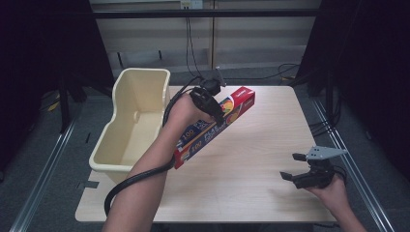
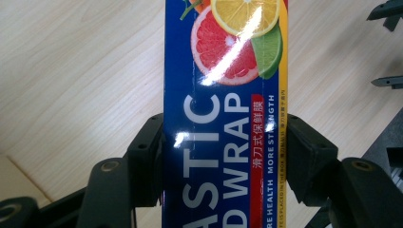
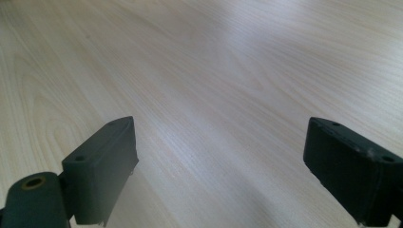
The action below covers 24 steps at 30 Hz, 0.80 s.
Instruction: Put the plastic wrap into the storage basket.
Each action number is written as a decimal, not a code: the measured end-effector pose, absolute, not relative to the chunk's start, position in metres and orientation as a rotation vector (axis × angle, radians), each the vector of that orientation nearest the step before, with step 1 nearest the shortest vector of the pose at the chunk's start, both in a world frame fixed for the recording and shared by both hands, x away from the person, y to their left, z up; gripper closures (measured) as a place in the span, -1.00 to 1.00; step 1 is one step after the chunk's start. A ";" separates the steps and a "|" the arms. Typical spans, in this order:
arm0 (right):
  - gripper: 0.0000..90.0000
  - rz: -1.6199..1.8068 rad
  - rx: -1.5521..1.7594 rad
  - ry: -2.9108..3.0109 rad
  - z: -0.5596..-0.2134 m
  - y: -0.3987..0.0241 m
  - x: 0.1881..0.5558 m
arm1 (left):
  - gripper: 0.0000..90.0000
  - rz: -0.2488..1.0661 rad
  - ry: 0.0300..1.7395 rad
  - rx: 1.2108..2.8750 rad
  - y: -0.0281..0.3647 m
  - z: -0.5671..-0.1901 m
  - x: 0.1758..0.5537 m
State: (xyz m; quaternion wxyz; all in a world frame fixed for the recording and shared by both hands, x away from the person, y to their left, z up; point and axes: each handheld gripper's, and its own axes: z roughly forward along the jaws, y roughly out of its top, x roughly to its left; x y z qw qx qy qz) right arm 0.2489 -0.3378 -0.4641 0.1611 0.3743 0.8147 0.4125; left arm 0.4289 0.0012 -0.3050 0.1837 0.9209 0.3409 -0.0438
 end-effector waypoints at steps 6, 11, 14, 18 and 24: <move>-0.77 1.176 1.057 2.332 -0.465 -0.337 0.249 | -0.11 -0.113 0.996 2.603 0.008 -0.296 0.430; -0.77 1.177 1.059 2.335 -0.465 -0.337 0.249 | -0.11 -0.112 1.008 2.609 0.011 -0.291 0.430; -0.77 1.177 1.056 2.336 -0.465 -0.337 0.249 | -0.10 -0.103 1.011 2.610 0.014 -0.284 0.431; -0.77 1.178 1.057 2.336 -0.465 -0.337 0.249 | -0.11 -0.094 1.018 2.605 0.017 -0.280 0.431; -0.77 1.175 1.061 2.340 -0.464 -0.337 0.249 | -0.10 -0.101 1.065 2.576 0.025 -0.272 0.432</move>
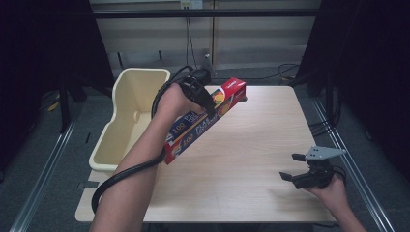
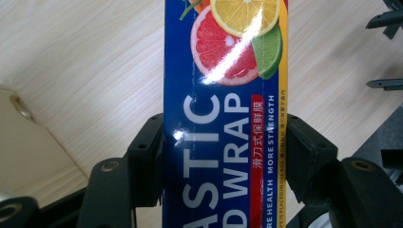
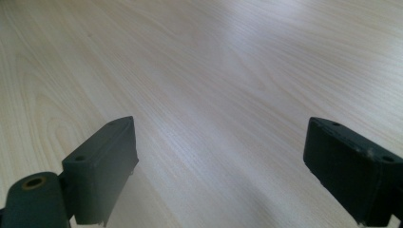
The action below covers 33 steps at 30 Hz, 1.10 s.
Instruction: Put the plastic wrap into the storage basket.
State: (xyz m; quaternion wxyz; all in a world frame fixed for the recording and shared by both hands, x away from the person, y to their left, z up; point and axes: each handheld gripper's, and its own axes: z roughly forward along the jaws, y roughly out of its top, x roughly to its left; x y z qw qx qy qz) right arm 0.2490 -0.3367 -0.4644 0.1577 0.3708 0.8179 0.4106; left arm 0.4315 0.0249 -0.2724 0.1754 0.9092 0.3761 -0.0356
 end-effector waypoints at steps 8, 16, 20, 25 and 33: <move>-0.77 1.179 1.061 2.344 -0.465 -0.337 0.249 | -0.10 -0.081 1.101 2.573 0.037 -0.261 0.433; -0.77 1.178 1.067 2.336 -0.465 -0.336 0.250 | -0.10 -0.064 1.135 2.564 0.049 -0.253 0.434; -0.77 1.178 1.065 2.338 -0.465 -0.336 0.250 | -0.10 -0.066 1.143 2.565 0.052 -0.250 0.435; -0.77 1.180 1.065 2.337 -0.465 -0.336 0.250 | -0.10 -0.065 1.159 2.558 0.057 -0.244 0.436; -0.77 1.181 1.070 2.331 -0.465 -0.336 0.250 | -0.10 -0.058 1.186 2.558 0.065 -0.237 0.437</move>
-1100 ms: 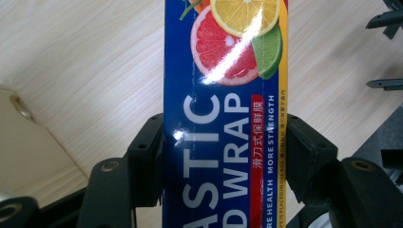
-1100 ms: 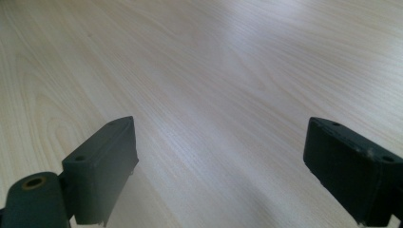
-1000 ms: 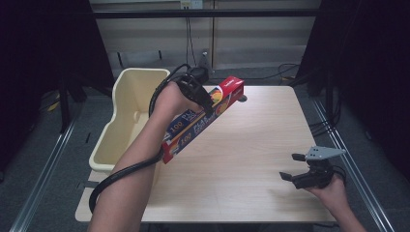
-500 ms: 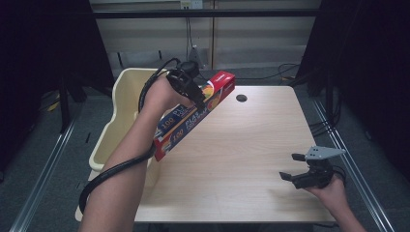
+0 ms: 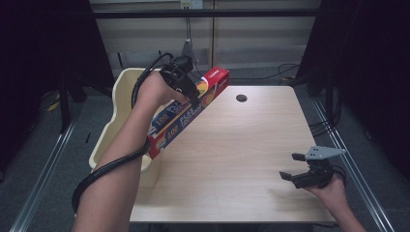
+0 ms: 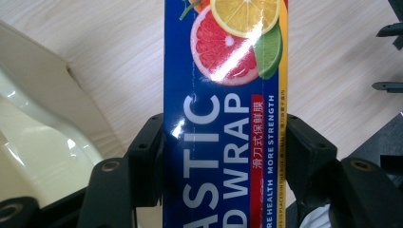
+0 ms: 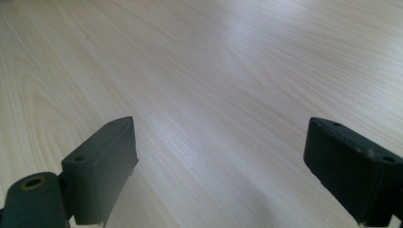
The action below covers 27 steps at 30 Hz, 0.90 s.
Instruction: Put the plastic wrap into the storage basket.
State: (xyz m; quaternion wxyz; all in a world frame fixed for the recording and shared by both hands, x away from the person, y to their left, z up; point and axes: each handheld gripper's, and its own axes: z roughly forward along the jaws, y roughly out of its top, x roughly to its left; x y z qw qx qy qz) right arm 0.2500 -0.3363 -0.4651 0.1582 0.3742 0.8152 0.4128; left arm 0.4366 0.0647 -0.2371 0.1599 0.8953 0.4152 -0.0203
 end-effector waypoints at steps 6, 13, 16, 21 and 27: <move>-0.77 1.181 1.066 2.336 -0.465 -0.336 0.250 | -0.10 -0.051 1.210 2.549 0.074 -0.233 0.437; -0.77 1.174 1.063 2.340 -0.465 -0.335 0.250 | -0.10 -0.038 1.240 2.539 0.083 -0.229 0.436; -0.77 1.175 1.060 2.340 -0.465 -0.335 0.250 | -0.10 -0.040 1.250 2.537 0.087 -0.227 0.435; -0.77 1.176 1.058 2.335 -0.465 -0.334 0.250 | -0.10 -0.033 1.279 2.519 0.098 -0.224 0.434; -0.77 1.177 1.058 2.345 -0.465 -0.334 0.250 | -0.10 -0.027 1.304 2.509 0.107 -0.223 0.432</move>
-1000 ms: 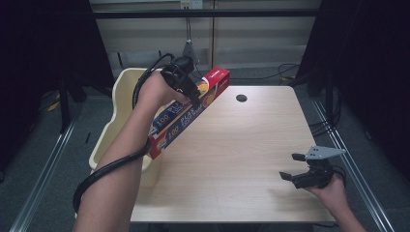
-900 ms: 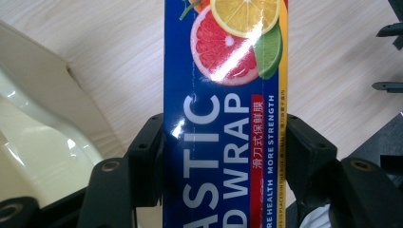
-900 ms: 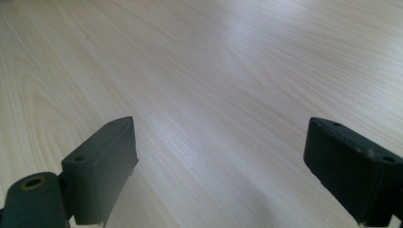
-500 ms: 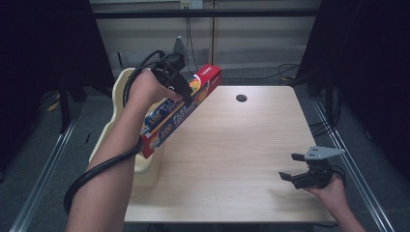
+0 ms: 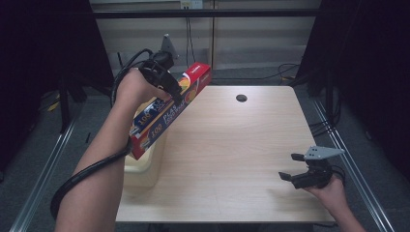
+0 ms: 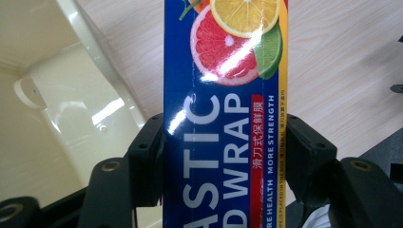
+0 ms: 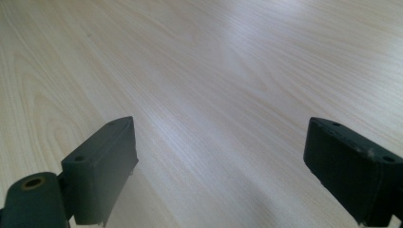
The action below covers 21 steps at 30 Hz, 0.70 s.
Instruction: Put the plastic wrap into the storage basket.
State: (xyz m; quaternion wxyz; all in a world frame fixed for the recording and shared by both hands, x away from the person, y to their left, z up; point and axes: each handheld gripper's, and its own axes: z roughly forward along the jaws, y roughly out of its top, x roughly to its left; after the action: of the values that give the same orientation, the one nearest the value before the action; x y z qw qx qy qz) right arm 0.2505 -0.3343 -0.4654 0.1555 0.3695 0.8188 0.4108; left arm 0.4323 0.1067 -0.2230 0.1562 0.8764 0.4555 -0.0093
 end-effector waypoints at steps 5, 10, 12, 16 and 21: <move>-0.77 1.177 1.055 2.347 -0.465 -0.334 0.250 | -0.10 -0.021 1.321 2.500 0.115 -0.220 0.431; -0.77 1.178 1.051 2.351 -0.465 -0.334 0.250 | -0.10 -0.010 1.351 2.490 0.122 -0.219 0.431; -0.77 1.170 1.053 2.349 -0.465 -0.333 0.250 | -0.10 -0.008 1.360 2.486 0.124 -0.219 0.431; -0.78 1.170 1.056 2.348 -0.465 -0.333 0.250 | -0.10 -0.012 1.371 2.483 0.129 -0.219 0.430; -0.78 1.173 1.053 2.346 -0.465 -0.333 0.250 | -0.10 0.002 1.393 2.467 0.135 -0.216 0.429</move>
State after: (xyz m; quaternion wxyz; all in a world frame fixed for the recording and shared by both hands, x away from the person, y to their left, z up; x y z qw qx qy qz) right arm 0.2498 -0.3334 -0.4648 0.1569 0.3680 0.8198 0.4098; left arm 0.4287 0.1351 -0.2165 0.1537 0.8604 0.4858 0.0006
